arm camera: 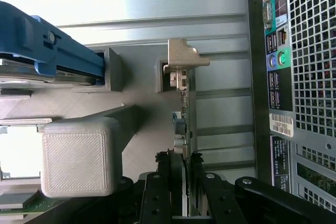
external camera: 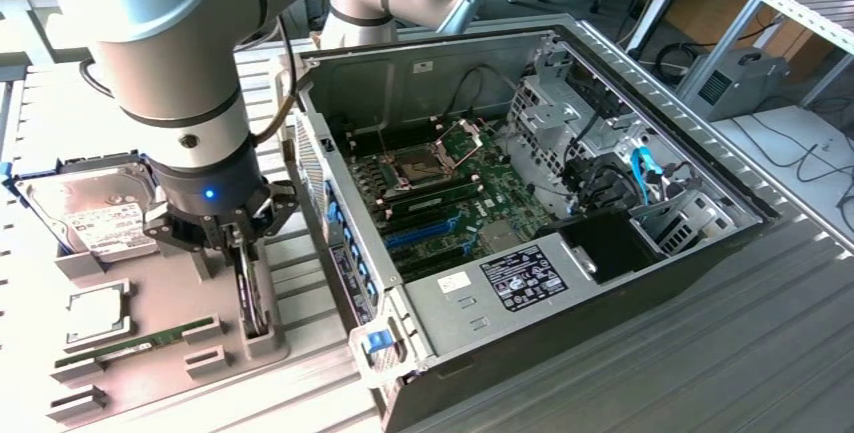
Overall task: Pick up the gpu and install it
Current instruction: 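Pick up the gpu and move the gpu toward the slot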
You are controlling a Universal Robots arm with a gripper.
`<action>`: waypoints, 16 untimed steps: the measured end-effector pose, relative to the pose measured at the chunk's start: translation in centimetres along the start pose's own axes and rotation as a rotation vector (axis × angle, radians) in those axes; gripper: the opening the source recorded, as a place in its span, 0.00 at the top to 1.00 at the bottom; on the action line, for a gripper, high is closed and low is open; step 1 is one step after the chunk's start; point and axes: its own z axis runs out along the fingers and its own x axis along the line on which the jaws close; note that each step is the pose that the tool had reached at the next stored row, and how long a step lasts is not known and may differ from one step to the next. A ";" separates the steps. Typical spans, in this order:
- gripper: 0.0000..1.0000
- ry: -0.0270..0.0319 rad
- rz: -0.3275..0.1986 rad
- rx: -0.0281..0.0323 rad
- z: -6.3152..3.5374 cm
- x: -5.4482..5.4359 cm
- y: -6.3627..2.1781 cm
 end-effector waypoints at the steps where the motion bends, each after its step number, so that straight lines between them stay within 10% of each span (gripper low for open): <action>1: 0.73 0.0001 0.000 0.0001 -0.07 0.0 0.00; 16: 0.73 0.0000 0.000 0.0000 -1.04 0.0 0.03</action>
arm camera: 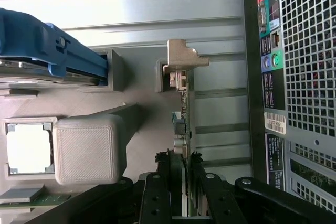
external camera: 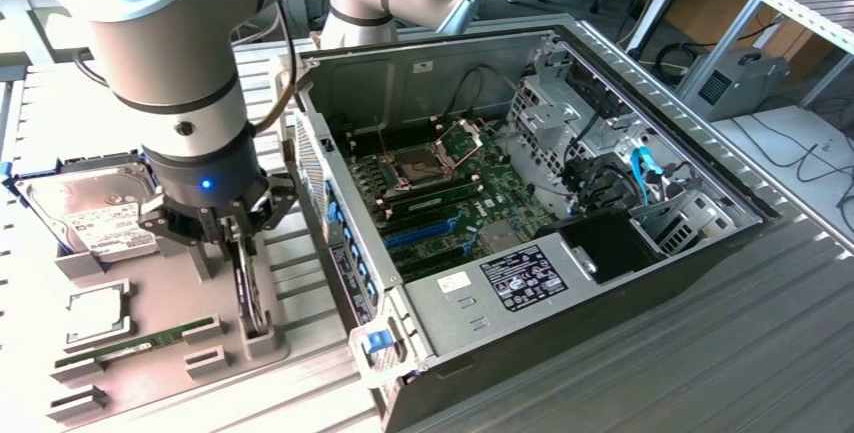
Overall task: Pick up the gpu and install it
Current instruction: 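Pick up the gpu and move the gpu toward the slot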
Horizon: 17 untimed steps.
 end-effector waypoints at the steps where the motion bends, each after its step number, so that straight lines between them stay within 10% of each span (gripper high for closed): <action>1: 0.73 0.0000 0.000 0.0000 -0.04 0.0 0.00; 17: 0.73 0.0001 0.000 0.0001 -0.95 0.0 0.03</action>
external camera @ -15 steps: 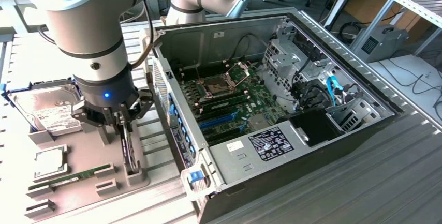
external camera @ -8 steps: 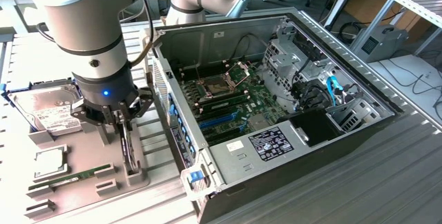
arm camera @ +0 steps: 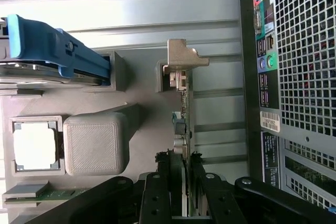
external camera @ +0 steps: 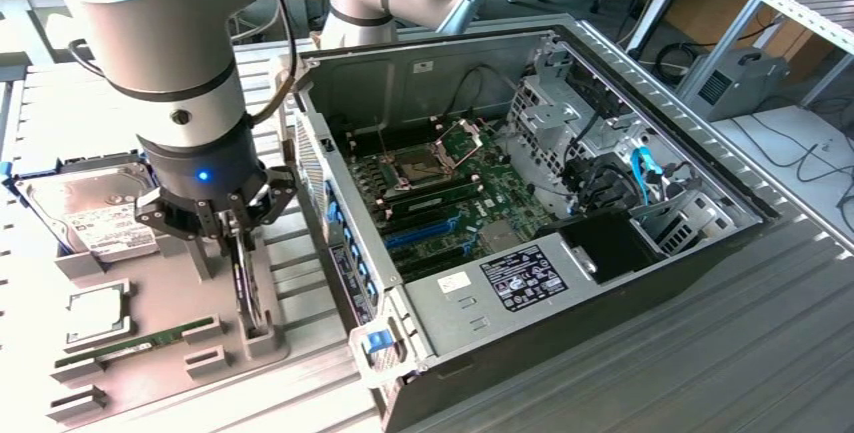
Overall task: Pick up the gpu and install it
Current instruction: 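Pick up the gpu and move the gpu toward the slot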
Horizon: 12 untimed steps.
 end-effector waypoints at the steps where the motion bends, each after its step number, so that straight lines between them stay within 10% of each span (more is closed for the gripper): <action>1: 0.73 0.0000 0.000 0.0000 -0.06 0.0 0.00; 12: 0.73 0.0000 0.000 0.0000 -0.61 0.0 0.02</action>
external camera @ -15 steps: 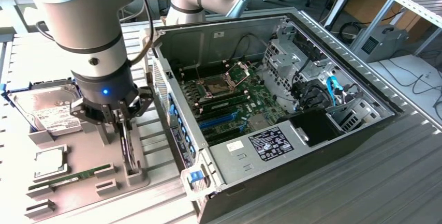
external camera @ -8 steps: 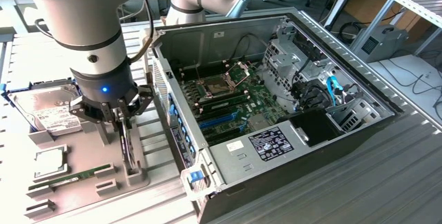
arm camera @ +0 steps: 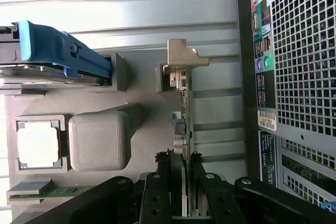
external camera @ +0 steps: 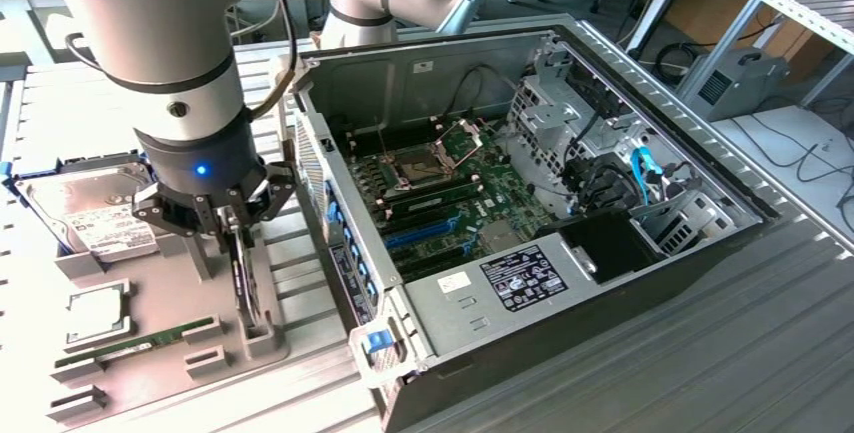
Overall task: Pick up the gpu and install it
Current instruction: 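Pick up the gpu and move the gpu toward the slot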
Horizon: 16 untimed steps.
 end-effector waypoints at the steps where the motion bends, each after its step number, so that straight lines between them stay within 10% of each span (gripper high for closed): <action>1: 0.73 0.0000 0.000 0.0000 -0.04 0.0 0.00; 16: 0.73 0.0000 0.000 0.0000 -0.93 0.0 0.03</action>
